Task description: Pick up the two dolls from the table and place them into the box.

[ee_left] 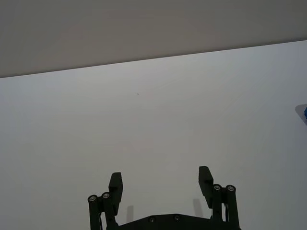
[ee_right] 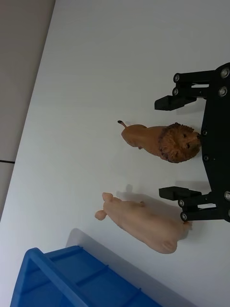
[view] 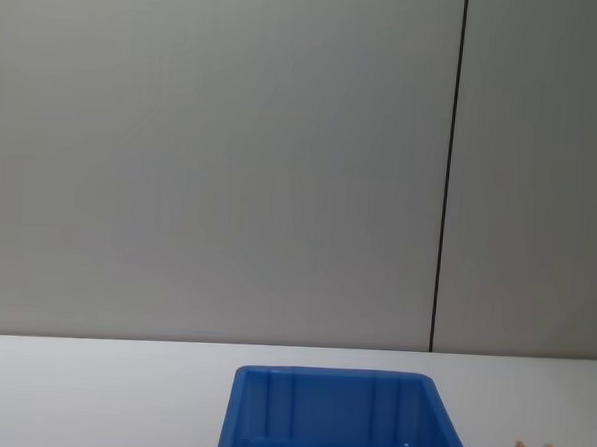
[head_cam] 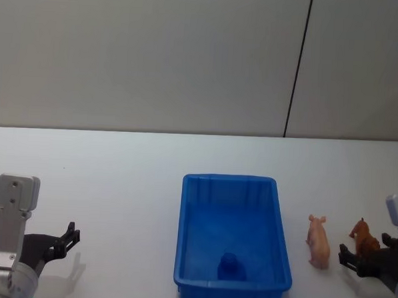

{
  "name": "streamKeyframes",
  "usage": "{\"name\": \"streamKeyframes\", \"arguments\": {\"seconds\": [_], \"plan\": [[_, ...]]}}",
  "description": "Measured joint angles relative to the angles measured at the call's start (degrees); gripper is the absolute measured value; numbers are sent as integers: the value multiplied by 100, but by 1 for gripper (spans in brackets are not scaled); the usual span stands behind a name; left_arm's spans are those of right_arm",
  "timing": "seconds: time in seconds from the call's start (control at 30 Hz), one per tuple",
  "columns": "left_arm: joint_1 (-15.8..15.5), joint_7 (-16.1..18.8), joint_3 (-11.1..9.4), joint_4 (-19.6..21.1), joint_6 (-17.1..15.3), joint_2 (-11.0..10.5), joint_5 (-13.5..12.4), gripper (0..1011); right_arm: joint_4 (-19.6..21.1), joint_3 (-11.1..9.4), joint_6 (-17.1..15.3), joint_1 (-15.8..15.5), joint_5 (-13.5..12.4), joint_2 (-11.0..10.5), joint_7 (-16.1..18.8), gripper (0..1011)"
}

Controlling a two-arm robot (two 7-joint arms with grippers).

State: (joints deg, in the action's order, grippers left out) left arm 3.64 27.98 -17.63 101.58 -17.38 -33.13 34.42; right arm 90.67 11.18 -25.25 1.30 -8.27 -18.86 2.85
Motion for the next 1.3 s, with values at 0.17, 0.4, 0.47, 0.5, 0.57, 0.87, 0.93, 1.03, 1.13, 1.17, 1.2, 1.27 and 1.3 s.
{"name": "streamKeyframes", "arguments": {"seconds": [0.17, 0.4, 0.47, 0.5, 0.57, 0.87, 0.93, 1.03, 1.13, 1.17, 1.2, 1.27, 1.3], "plan": [[0, 0, 0, 0, 0, 0, 0, 1003, -73, 14, -16, 51, 15, 39, 31, 879], [0, 0, 0, 0, 0, 0, 0, 1003, -129, 25, -25, 89, 25, 68, 54, 683], [0, 0, 0, 0, 0, 0, 0, 1003, -142, 27, -28, 97, 27, 73, 59, 642], [0, 0, 0, 0, 0, 0, 0, 1003, -146, 28, -29, 100, 28, 76, 61, 599], [0, 0, 0, 0, 0, 0, 0, 1003, -157, 29, -30, 107, 29, 81, 65, 518], [0, -1, 0, 0, 0, 0, 0, 1003, -163, 24, 27, 110, 62, 84, 51, 436], [0, -1, 0, 0, 0, 0, 0, 1003, -153, 19, 63, 106, 77, 81, 32, 437], [0, -1, 0, 0, 0, 0, 0, 1003, -121, 3, 175, 98, 129, 69, -23, 437], [0, -1, 0, 0, 0, 0, 0, 1003, -96, -6, 261, 94, 169, 61, -56, 437], [0, 0, 0, 0, 0, 0, 0, 1003, -77, -15, 321, 94, 199, 55, -78, 437], [0, -1, 0, 0, 0, 0, 0, 1003, -64, -20, 356, 93, 215, 51, -89, 437], [0, -1, 0, 0, 0, 0, 0, 1003, -32, -29, 458, 93, 259, 44, -112, 436], [0, -1, 0, 0, 0, 0, 0, 1003, -21, -33, 503, 95, 278, 41, -118, 436]]}}
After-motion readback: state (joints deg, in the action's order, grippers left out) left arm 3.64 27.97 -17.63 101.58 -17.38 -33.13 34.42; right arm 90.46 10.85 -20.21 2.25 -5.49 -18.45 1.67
